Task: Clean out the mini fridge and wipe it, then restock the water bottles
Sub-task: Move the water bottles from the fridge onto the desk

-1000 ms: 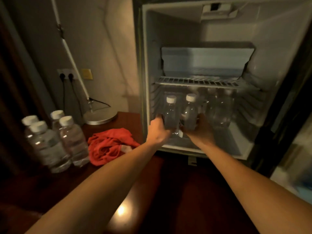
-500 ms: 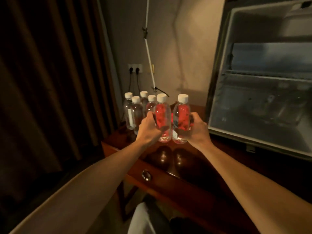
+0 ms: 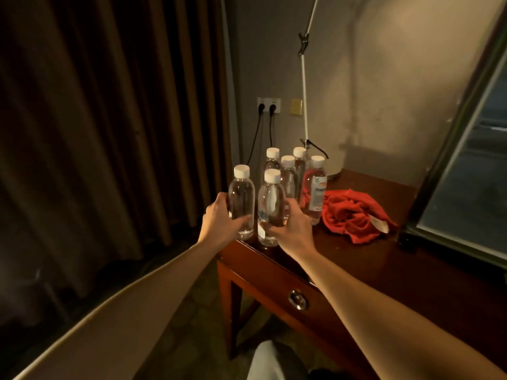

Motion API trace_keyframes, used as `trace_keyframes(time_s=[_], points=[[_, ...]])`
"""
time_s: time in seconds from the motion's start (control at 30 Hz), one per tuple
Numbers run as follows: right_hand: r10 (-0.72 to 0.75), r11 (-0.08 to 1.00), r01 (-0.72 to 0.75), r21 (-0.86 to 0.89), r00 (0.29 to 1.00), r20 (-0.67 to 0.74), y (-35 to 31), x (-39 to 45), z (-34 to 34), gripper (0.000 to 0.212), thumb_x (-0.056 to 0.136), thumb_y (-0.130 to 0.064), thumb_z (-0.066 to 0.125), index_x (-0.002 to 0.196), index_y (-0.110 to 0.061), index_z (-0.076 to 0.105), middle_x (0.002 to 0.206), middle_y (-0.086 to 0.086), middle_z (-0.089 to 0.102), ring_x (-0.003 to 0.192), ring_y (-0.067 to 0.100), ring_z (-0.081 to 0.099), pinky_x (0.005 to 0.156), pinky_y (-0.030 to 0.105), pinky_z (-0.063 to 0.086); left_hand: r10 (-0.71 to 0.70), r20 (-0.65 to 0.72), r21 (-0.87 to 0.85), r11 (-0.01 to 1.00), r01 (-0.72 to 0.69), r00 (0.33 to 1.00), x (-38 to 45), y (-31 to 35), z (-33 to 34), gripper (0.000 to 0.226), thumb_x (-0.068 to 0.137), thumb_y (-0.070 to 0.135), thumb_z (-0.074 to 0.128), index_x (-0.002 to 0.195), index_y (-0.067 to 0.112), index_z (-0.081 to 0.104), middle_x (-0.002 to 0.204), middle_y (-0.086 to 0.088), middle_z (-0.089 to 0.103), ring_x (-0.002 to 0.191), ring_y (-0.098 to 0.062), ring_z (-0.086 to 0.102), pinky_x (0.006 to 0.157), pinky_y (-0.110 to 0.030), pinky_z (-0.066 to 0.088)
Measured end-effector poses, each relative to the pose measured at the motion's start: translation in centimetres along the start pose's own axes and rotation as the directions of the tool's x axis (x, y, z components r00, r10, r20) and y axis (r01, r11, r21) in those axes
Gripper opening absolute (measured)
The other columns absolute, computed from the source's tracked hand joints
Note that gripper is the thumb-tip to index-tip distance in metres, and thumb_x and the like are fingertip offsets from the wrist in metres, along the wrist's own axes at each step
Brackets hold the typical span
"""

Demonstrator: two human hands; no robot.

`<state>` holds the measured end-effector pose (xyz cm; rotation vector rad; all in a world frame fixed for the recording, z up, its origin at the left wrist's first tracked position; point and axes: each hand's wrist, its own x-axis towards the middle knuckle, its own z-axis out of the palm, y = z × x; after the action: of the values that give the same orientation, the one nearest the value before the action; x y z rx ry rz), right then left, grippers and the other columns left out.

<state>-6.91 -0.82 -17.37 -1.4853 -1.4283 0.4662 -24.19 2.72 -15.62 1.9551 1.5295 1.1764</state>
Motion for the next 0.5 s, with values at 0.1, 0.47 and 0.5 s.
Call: trace_keyframes(time_s=[0.1, 0.47, 0.5], points=[[0.018, 0.999, -0.017, 0.027, 1.0, -0.003, -0.4, 1.0, 2.1, 0.056, 0.073, -0.025, 0.084, 0.118, -0.021, 0.051, 0.101, -0.014, 0.063, 0.094, 0.001, 0.057, 0.077, 0.013, 0.041, -0.025, -0.022, -0.031, 0.999, 0.024, 0.999, 0.8, -1.3, -0.1, 0.06, 0.076, 0.038, 0.083, 0.122, 0.016, 0.051, 0.106, 0.006, 0.063, 0.09, -0.01, 0.062, 0.073, -0.023, 0.049], [0.116, 0.993, -0.118, -0.003, 0.983, -0.143, 0.3, 2.7, 5.4, 0.051, 0.07, -0.041, 0.083, 0.109, -0.02, 0.057, 0.104, -0.009, 0.061, 0.097, 0.01, 0.059, 0.084, 0.034, 0.053, -0.002, 0.007, -0.048, 0.999, 0.003, 1.0, 2.8, -2.6, 0.2, 0.066, 0.074, 0.037, 0.084, 0.126, 0.017, 0.048, 0.117, 0.0, 0.065, 0.105, -0.017, 0.062, 0.091, -0.039, 0.053], [0.123, 0.992, -0.125, -0.009, 0.982, -0.146, 0.3, 2.7, 5.5, 0.05, 0.07, -0.041, 0.083, 0.108, -0.02, 0.057, 0.103, -0.009, 0.061, 0.097, 0.01, 0.059, 0.084, 0.034, 0.054, 0.002, 0.008, -0.044, 0.999, -0.002, 1.0, 2.7, -2.6, 0.1, 0.066, 0.075, 0.036, 0.084, 0.127, 0.017, 0.048, 0.118, 0.0, 0.064, 0.106, -0.017, 0.062, 0.091, -0.039, 0.053]])
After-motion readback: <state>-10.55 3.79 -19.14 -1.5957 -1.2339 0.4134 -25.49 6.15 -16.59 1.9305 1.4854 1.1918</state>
